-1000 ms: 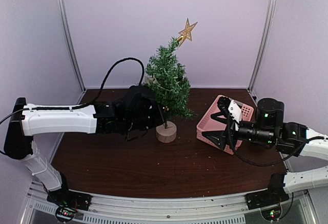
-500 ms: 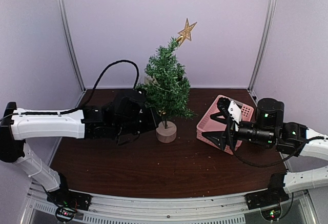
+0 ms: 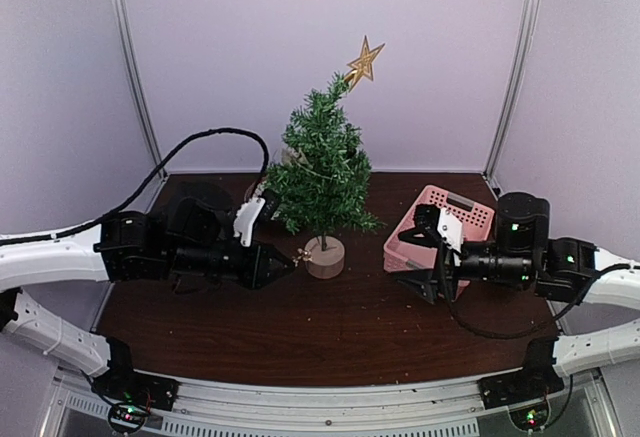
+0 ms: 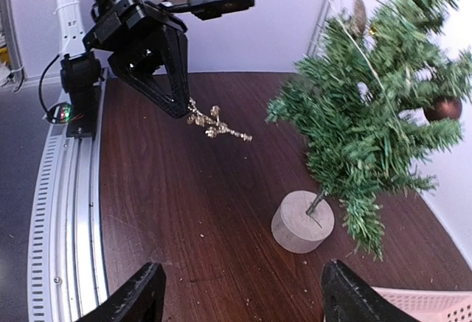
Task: Decorate the small christmas tree
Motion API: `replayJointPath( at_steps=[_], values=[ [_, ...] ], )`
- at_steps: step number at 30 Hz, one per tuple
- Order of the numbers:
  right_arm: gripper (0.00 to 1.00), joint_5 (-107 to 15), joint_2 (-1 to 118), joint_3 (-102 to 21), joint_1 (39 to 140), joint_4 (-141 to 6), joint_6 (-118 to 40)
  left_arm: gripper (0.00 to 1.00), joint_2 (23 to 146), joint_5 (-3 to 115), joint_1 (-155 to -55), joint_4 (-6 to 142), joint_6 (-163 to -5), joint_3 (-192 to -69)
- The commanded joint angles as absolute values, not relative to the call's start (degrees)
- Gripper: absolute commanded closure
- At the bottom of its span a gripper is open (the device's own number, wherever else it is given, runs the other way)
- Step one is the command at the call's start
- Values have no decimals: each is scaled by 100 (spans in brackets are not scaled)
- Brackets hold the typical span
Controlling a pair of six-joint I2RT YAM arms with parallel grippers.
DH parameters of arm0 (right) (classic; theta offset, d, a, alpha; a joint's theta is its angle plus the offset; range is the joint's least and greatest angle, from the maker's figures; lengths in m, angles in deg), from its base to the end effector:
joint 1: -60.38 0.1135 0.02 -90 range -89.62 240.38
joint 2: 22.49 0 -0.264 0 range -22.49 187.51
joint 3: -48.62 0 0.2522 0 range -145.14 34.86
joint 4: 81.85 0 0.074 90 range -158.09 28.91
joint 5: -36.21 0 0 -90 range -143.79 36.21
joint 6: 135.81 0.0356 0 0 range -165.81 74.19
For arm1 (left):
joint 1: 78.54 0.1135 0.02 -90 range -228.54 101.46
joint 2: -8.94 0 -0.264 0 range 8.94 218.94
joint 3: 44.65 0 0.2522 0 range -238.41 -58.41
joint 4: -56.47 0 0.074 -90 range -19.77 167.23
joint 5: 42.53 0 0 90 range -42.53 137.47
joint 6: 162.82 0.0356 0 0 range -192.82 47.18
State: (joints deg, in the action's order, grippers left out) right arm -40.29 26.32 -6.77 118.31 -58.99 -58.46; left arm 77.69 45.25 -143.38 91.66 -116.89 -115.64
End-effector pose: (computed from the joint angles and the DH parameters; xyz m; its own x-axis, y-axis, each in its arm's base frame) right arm 0.0996 0.1747 0.3106 0.0613 -0.3033 -0.9509 -0.9527 0.2664 -0.1464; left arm 0.1153 -0.2422 0.3098 -0.7856 0.0378 -0.6176 0.4791 0.6688 -0.5685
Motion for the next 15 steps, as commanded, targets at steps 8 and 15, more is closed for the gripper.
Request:
replayJointPath(
  at_steps=[8,15],
  values=[
    [27,-4823,3816,-2007,13364,-4833,-7824,100,7776,6937,-14392,10240,-10138,-12270],
    [41,-5236,4337,-2348,13835,-4699,-8275,100,7944,7193,-14478,10050,-10226,-12416]
  ],
)
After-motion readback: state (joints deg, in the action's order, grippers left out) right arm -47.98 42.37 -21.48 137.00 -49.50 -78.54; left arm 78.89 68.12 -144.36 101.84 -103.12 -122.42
